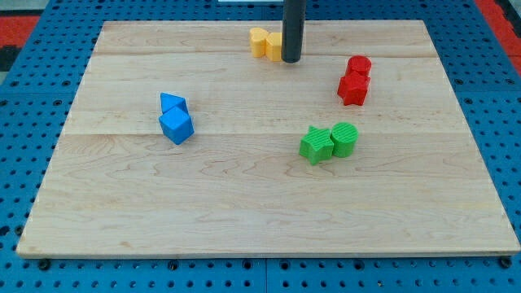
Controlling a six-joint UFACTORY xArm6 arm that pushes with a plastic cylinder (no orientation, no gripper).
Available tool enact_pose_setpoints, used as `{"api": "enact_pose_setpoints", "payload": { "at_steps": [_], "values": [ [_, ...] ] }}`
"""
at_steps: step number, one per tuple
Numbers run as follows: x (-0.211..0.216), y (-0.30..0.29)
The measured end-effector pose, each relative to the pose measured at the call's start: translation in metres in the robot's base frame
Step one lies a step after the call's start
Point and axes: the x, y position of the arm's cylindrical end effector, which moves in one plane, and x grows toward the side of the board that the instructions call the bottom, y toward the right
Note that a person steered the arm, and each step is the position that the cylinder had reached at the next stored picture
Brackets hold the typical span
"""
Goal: Slide the green star towards down
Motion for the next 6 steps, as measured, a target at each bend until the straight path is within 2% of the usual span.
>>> {"api": "enact_pose_setpoints", "payload": {
  "at_steps": [1,2,3,4,5,6],
  "values": [
    [-0.016,0.000],
    [-0.007,0.013],
    [0.066,0.025],
    [0.165,0.022],
    [0.241,-0.047],
    [0.212,-0.168]
  ]
}}
